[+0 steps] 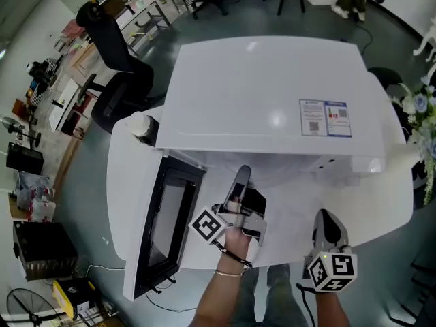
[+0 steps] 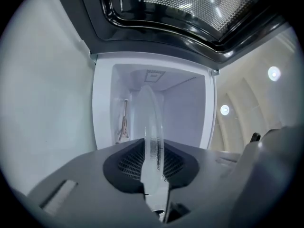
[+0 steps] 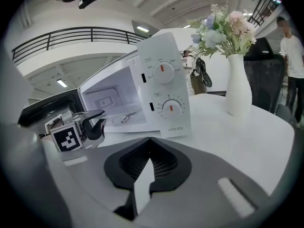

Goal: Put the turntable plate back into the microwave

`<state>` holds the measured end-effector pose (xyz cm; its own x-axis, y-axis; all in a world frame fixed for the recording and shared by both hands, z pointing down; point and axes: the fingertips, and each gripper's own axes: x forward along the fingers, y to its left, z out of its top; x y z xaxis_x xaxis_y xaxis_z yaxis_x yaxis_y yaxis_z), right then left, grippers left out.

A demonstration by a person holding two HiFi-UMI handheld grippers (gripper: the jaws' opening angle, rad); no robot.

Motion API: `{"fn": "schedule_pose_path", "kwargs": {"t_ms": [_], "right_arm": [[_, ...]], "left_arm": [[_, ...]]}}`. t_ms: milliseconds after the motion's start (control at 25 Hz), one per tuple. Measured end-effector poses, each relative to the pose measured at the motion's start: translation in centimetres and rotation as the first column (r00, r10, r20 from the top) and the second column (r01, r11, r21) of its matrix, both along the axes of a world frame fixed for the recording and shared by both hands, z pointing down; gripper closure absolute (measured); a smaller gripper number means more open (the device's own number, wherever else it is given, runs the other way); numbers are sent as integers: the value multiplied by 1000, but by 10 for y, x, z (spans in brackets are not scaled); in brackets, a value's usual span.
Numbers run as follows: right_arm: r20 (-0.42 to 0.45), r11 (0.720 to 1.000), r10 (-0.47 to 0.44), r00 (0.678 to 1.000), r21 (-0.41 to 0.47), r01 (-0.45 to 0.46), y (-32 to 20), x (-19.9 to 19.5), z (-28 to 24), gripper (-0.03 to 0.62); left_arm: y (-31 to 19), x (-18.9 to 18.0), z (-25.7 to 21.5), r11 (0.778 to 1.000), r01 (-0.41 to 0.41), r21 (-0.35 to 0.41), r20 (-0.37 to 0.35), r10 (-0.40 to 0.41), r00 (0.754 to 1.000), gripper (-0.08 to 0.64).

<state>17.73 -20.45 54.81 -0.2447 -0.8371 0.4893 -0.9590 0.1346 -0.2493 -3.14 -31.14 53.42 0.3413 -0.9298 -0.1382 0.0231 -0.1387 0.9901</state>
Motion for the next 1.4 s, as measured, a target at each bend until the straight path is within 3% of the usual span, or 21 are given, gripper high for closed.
{"fn": "schedule_pose_path", "kwargs": {"t_ms": [1400], "right_arm": [[14,1000,-5,1000,-25,5,-3,0,6,583]], "left_arm": [[-56,-2,10,997,37,-67,-1,-37,999,500]]}}
